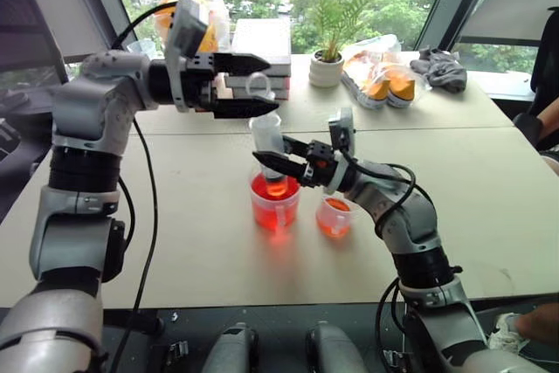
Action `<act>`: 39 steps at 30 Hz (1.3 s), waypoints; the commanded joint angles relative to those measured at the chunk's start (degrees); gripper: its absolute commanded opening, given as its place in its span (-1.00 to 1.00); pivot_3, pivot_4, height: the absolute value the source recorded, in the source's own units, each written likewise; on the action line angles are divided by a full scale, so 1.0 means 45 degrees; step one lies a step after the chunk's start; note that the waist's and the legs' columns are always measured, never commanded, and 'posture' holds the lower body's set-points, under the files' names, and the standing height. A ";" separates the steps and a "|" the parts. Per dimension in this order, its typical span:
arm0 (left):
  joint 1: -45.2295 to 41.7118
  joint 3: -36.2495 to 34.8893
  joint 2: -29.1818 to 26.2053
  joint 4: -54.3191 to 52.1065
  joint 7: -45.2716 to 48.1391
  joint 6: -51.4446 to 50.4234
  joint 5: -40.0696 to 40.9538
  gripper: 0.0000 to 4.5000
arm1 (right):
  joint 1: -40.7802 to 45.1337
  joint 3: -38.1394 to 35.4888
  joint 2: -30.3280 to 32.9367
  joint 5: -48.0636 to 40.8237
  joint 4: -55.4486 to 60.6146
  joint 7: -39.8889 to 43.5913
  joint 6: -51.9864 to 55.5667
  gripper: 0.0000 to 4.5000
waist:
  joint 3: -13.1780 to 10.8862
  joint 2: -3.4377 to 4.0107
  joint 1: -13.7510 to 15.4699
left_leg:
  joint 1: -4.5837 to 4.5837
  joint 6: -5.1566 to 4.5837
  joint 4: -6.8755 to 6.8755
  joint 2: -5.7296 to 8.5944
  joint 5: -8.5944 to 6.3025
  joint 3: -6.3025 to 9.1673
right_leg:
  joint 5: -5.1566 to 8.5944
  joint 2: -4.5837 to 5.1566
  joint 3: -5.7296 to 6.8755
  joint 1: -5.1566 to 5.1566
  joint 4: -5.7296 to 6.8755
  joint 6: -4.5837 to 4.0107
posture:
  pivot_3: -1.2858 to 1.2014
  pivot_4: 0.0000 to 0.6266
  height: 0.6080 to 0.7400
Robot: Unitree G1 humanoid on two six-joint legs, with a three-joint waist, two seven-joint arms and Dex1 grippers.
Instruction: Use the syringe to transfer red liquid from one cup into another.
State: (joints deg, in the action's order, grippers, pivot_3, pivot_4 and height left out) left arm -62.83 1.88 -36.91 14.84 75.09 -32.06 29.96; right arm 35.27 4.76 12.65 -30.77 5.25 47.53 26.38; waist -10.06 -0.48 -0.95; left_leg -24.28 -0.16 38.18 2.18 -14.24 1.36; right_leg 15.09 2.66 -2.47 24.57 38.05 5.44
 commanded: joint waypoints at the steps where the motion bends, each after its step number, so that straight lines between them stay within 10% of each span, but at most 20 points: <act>1: -0.0020 -0.0663 -0.0475 -0.0361 0.0253 0.0134 0.0199 0.97 | 0.0306 -0.0319 -0.0059 -0.0407 0.0918 -0.0198 -0.0017 -0.37 | 0.0000 0.0000 0.0005 | -0.0001 0.0000 0.0000 0.0000 0.0000 0.0000 | 0.0000 0.0001 0.0000 0.0000 -0.0001 0.0000 | 0.03 -0.52 1.00; 18: 0.0944 -0.1064 -0.0549 -0.0913 0.0037 -0.0327 0.0739 0.97 | 0.1549 -0.3608 0.1613 -0.3307 0.3431 -0.2941 0.2555 -0.37 | -0.0001 -0.0003 0.0050 | -0.0010 -0.0001 -0.0002 0.0002 0.0000 0.0011 | 0.0000 0.0017 0.0003 -0.0001 -0.0012 0.0000 | 0.03 -0.52 1.00; 39: -0.2447 -0.0121 0.3591 0.1974 -0.0586 0.0571 0.0107 0.97 | -0.4088 -0.3502 0.2781 -0.2196 0.5334 -0.3592 0.0929 -0.37 | -0.0005 -0.0012 0.0051 | -0.0014 -0.0006 0.0007 0.0002 0.0001 -0.0009 | 0.0002 -0.0013 0.0003 -0.0007 -0.0016 0.0002 | 0.03 -0.52 1.00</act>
State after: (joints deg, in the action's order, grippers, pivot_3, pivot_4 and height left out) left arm -71.69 1.36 -21.65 23.24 73.22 -30.51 30.95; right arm 16.71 -10.56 25.32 -40.88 27.28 31.22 32.31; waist -10.08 -0.53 -0.72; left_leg -24.34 -0.18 38.22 2.19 -14.24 1.31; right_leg 15.10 2.60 -2.46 24.53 37.97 5.45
